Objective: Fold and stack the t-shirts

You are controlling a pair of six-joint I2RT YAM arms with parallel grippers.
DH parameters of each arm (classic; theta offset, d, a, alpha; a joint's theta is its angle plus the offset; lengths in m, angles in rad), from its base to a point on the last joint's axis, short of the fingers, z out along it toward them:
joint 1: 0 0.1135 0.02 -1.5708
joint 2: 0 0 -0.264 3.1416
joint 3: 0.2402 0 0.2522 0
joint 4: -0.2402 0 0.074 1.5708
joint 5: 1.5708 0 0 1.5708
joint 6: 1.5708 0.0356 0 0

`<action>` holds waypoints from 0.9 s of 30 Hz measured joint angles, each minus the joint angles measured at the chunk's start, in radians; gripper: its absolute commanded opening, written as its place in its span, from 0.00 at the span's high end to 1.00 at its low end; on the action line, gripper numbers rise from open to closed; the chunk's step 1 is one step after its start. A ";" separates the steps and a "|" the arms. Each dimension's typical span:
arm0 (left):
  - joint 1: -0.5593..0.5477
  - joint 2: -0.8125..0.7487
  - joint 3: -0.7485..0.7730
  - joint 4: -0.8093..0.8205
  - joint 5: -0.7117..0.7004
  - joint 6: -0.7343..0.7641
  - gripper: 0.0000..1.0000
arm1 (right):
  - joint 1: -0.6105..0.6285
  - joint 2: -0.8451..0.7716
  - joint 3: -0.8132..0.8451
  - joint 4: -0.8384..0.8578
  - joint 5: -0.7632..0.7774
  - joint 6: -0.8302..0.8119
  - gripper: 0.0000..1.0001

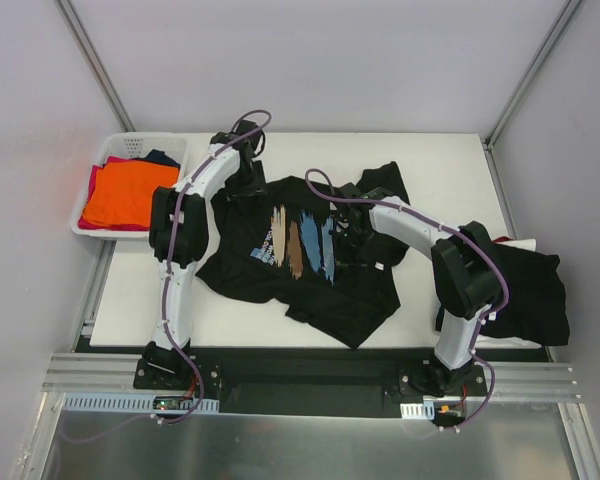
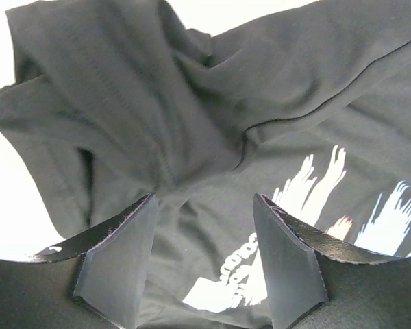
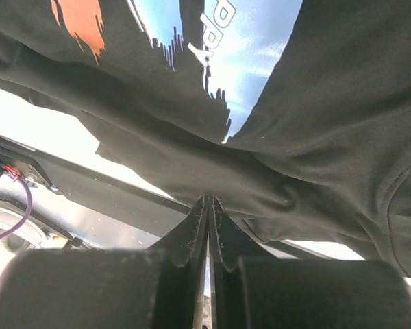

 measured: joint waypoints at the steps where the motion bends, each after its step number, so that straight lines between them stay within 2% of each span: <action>1: 0.000 0.008 0.004 0.004 0.007 0.001 0.41 | 0.000 0.000 0.000 -0.001 0.000 -0.002 0.97; 12: 0.007 0.061 -0.001 0.023 0.038 0.003 0.42 | 0.000 0.000 0.000 -0.019 0.011 -0.019 0.97; 13: 0.007 0.061 -0.003 0.025 0.039 0.003 0.54 | 0.000 0.000 0.000 -0.021 0.012 -0.020 0.97; 15: 0.010 0.061 -0.010 0.029 0.040 0.001 0.71 | 0.000 0.000 0.000 -0.023 0.014 -0.023 0.97; 16: 0.012 0.061 -0.011 0.030 0.042 0.002 0.84 | 0.000 0.000 0.000 -0.023 0.014 -0.024 0.97; 19: 0.013 0.061 -0.013 0.031 0.044 0.000 1.00 | 0.000 0.000 0.000 -0.024 0.014 -0.025 0.97; 22: 0.013 0.061 -0.014 0.035 0.044 -0.003 1.00 | 0.000 0.000 0.000 -0.024 0.014 -0.027 0.97; 27: 0.013 0.051 -0.013 0.035 0.042 -0.008 0.93 | 0.000 0.000 0.000 -0.024 0.014 -0.030 0.98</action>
